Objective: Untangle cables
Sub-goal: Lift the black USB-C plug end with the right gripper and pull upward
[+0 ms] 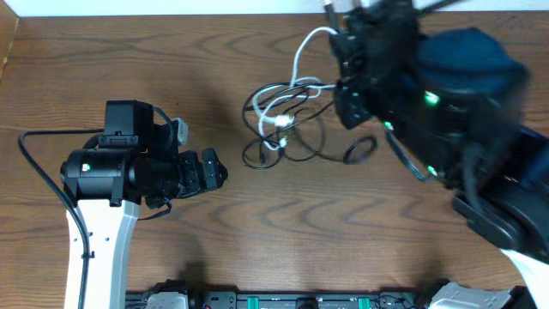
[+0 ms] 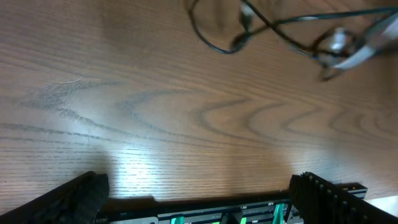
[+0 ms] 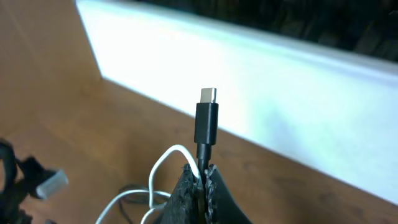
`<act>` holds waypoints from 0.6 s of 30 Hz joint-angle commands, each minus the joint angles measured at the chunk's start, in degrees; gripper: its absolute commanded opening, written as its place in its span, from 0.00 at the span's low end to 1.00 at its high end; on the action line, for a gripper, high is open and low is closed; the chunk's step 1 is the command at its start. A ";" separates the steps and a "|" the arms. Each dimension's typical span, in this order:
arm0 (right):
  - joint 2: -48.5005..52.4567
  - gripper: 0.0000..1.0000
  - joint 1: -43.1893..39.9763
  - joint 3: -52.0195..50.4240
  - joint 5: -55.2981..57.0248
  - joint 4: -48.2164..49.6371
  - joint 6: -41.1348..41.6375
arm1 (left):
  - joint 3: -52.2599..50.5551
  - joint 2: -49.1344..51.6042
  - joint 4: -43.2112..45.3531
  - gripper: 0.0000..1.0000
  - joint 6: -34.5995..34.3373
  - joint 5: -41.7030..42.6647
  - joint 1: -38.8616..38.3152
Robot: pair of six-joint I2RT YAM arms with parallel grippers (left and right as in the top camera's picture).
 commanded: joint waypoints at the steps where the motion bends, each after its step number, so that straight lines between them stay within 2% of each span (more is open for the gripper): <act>1: 1.40 0.02 -0.13 -0.13 2.29 -1.03 0.81 | 1.11 0.17 -0.15 0.98 0.35 -0.35 -0.22; 6: 3.89 0.02 -0.24 -0.85 1.92 -5.55 0.94 | 1.11 0.17 -0.15 0.98 0.35 -0.35 -0.24; 11: 7.96 0.02 -0.22 -0.87 -0.81 -8.63 14.45 | 1.11 0.17 -0.15 0.98 0.35 -0.35 -0.22; 13: 9.29 0.06 -0.24 -0.87 -2.69 -8.68 15.63 | 1.11 0.17 -0.15 0.98 0.35 -0.35 -0.22; 16: 10.21 0.06 -0.39 -0.87 -0.94 -7.72 15.61 | 1.11 0.17 -0.15 0.98 0.35 -0.35 -0.22; 17: 10.21 0.08 -0.52 -0.87 -0.26 -7.26 15.61 | 1.11 0.17 -0.15 0.98 0.35 -0.35 -0.22; 18: 10.19 0.20 -0.57 -0.87 0.00 -6.86 15.61 | 1.11 0.17 -0.15 0.98 0.35 -0.35 -0.22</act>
